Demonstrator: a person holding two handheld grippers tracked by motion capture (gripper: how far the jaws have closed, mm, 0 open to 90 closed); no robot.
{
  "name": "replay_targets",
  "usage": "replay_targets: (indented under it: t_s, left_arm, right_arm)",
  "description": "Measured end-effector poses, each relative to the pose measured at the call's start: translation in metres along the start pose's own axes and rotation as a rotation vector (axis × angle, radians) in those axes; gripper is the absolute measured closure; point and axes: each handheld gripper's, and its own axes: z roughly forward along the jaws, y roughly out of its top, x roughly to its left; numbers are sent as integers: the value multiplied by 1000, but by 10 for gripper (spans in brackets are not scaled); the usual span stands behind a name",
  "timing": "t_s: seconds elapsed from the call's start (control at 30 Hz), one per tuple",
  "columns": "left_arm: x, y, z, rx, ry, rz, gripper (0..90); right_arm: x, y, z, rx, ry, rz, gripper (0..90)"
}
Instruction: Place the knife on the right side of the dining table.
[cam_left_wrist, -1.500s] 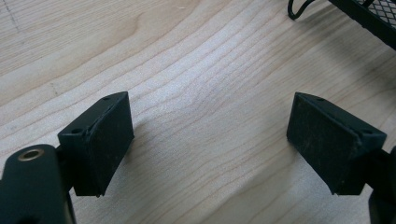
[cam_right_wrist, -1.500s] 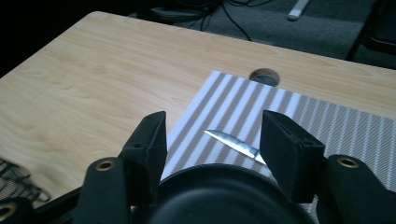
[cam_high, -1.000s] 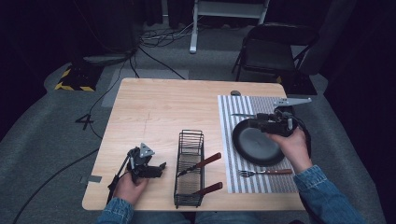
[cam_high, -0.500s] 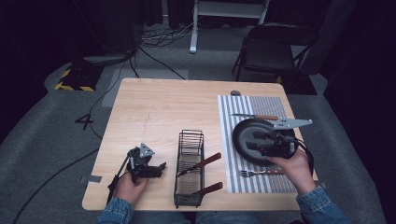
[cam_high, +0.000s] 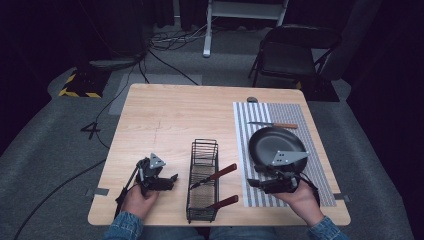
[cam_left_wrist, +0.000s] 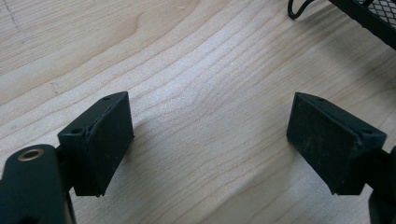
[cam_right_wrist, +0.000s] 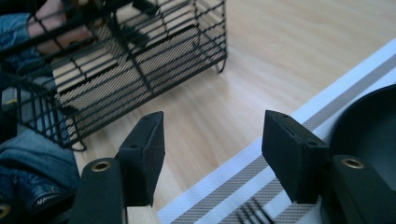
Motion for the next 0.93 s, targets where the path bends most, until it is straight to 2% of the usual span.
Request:
replay_targets:
  t_s: [0.1, 0.17, 0.5, 0.63, 0.73, 0.8, 0.93]
  left_arm:
    - [0, 0, 0, -1, 0, -2, 149]
    - [0, 0, 0, 0, 1, 0, 149]
    - [0, 0, 0, 0, 0, 0, 149]
    - [0, 0, 0, 0, 0, 0, 149]
    - [0, 0, 0, -1, -1, -4, 149]
    - [0, 0, 0, 0, -1, -2, 149]
    - [0, 0, 0, -1, -1, -2, 149]
  right_arm:
    - [5, -10, 14, 29, 24, 0, 396]
    - [7, -15, 20, 36, 24, -3, 395]
    - [26, -35, 47, 65, -24, -99, 393]
    - [39, -40, 58, 60, -51, -161, 377]
    - [43, -45, 67, 93, -43, -195, 345]
    - [45, -49, 70, 69, -24, -186, 274]
    - [45, -50, 71, 57, -24, -197, 258]
